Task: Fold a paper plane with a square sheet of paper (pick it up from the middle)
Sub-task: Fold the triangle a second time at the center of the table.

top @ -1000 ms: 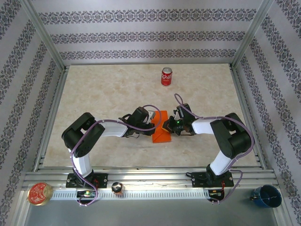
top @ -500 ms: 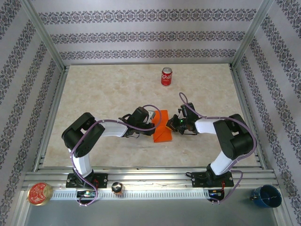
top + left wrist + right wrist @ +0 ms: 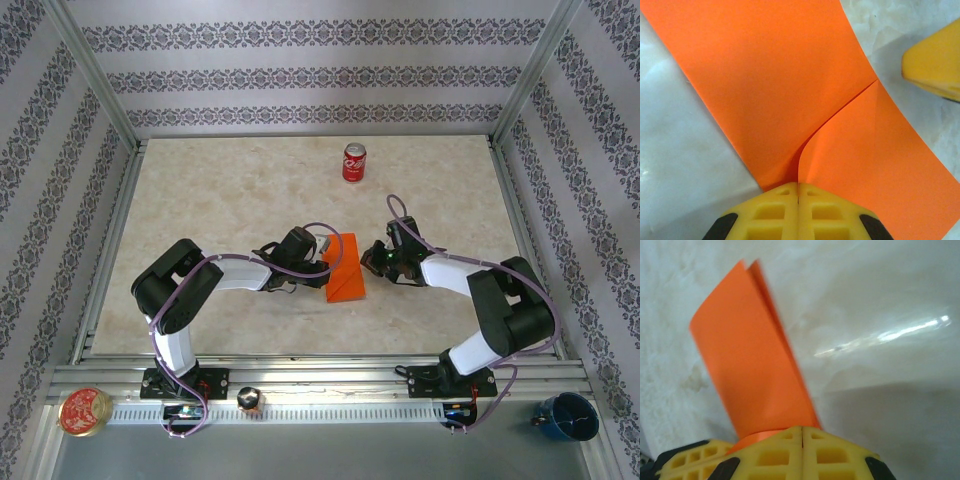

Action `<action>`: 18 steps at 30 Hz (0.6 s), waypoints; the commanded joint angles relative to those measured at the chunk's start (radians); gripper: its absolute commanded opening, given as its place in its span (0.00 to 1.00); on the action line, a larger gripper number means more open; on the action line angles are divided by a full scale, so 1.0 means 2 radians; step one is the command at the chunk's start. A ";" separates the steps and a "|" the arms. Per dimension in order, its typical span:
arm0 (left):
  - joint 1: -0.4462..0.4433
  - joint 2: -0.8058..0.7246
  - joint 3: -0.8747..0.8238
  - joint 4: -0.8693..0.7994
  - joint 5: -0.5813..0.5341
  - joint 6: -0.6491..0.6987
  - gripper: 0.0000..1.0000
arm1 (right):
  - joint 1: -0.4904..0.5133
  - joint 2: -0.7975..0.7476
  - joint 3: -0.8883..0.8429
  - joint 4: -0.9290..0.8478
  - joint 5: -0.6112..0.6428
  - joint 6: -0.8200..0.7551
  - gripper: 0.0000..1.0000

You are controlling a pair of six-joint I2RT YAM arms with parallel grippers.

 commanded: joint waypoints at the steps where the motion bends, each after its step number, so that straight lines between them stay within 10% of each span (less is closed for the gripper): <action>1: 0.006 0.008 -0.001 -0.014 0.000 0.000 0.00 | 0.009 0.018 0.016 0.019 -0.052 -0.007 0.00; 16: 0.006 -0.016 0.003 -0.016 -0.004 -0.001 0.00 | -0.004 0.074 -0.006 -0.010 -0.032 -0.025 0.00; 18: 0.006 -0.018 0.014 -0.032 -0.003 0.001 0.11 | -0.004 0.076 -0.007 -0.010 -0.034 -0.026 0.00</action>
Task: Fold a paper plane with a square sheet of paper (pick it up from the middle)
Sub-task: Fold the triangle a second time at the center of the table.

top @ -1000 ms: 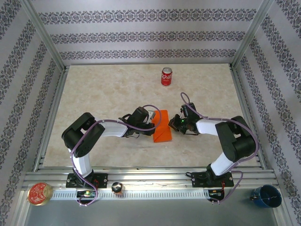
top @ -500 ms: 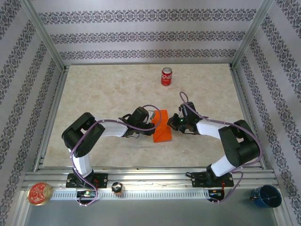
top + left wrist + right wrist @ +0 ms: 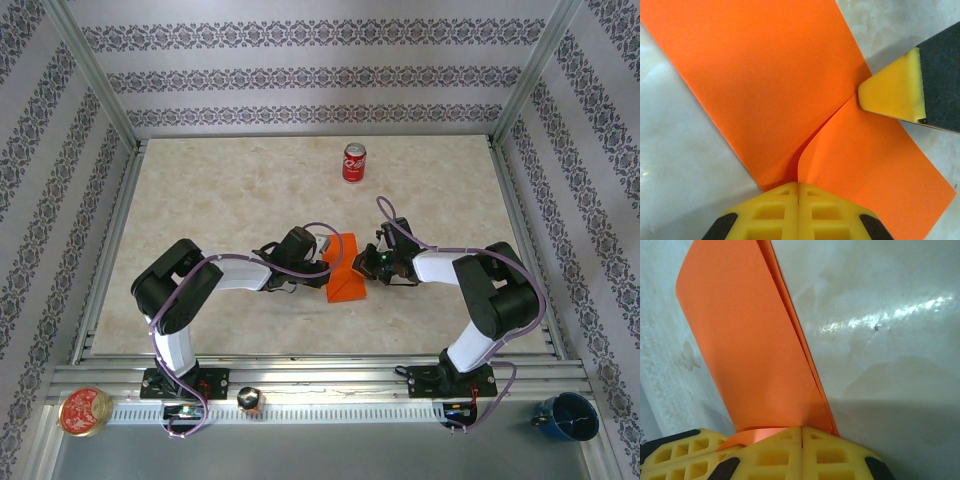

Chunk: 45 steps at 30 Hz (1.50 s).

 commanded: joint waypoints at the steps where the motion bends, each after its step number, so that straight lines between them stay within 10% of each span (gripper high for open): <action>1: 0.006 -0.021 0.013 -0.030 -0.003 -0.002 0.14 | -0.004 0.018 -0.017 -0.033 0.013 -0.015 0.00; 7: 0.006 -0.080 0.010 -0.038 -0.026 -0.035 0.41 | -0.003 0.019 -0.015 -0.039 0.013 -0.017 0.00; 18: -0.027 -0.058 0.052 -0.020 0.079 -0.085 0.08 | -0.003 0.014 -0.011 -0.051 0.017 -0.019 0.00; 45: -0.039 0.044 0.075 -0.100 0.075 -0.082 0.03 | -0.003 0.015 -0.013 -0.053 0.020 -0.018 0.00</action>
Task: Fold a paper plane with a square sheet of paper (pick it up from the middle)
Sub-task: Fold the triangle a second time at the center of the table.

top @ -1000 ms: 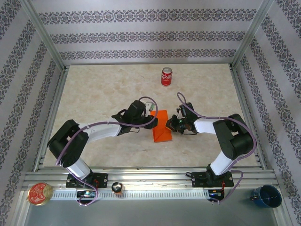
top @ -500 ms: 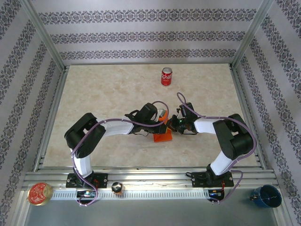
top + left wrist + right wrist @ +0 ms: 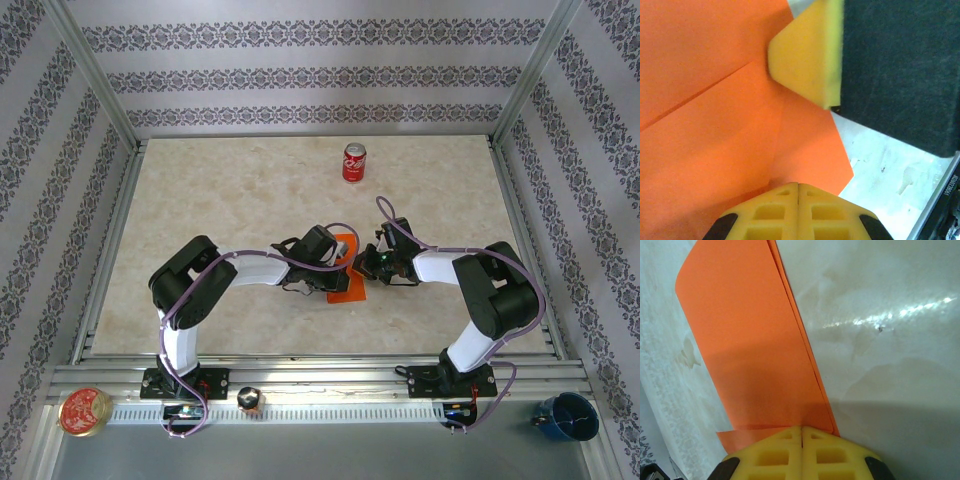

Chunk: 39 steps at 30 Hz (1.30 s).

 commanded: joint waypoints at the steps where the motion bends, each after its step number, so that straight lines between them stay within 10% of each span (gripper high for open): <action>1: -0.002 -0.003 -0.013 -0.015 -0.012 0.008 0.03 | -0.003 0.015 -0.013 -0.053 0.024 -0.010 0.00; 39: -0.002 -0.175 -0.173 0.012 -0.034 -0.007 0.04 | -0.003 0.022 -0.014 -0.060 0.031 -0.017 0.00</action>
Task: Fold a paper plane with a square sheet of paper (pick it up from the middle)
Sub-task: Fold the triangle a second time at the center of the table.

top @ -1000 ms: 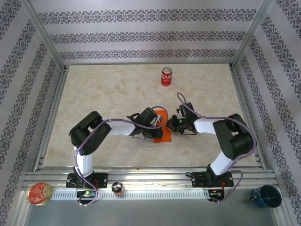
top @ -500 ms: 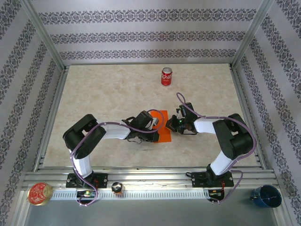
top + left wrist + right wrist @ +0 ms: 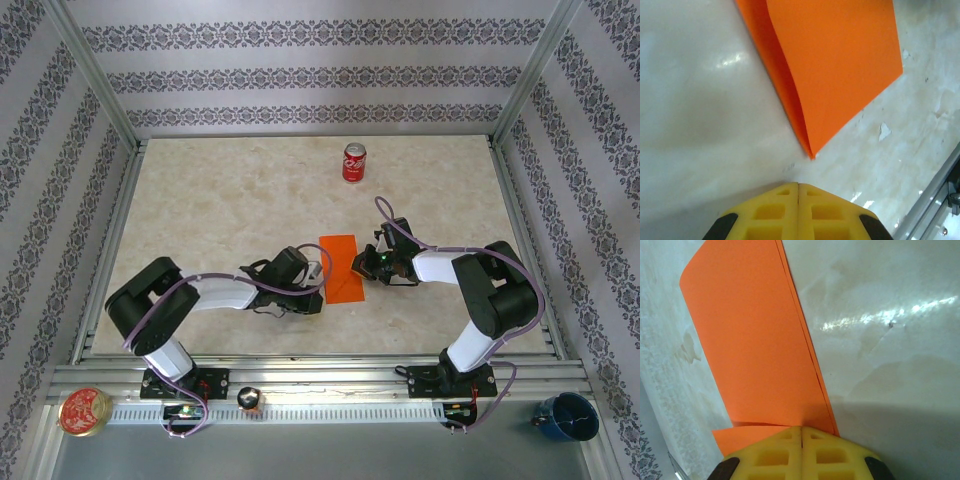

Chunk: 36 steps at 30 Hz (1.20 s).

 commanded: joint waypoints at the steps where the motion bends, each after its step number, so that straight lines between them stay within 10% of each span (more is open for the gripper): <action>1: -0.002 -0.040 0.004 -0.003 -0.021 -0.006 0.04 | -0.003 0.017 -0.016 -0.058 0.037 -0.006 0.00; 15: 0.007 0.078 0.134 -0.008 -0.042 0.009 0.01 | -0.003 0.015 -0.014 -0.054 0.029 -0.004 0.00; 36: 0.010 0.110 0.067 0.002 -0.046 0.022 0.00 | 0.039 -0.032 0.000 -0.033 -0.035 -0.032 0.00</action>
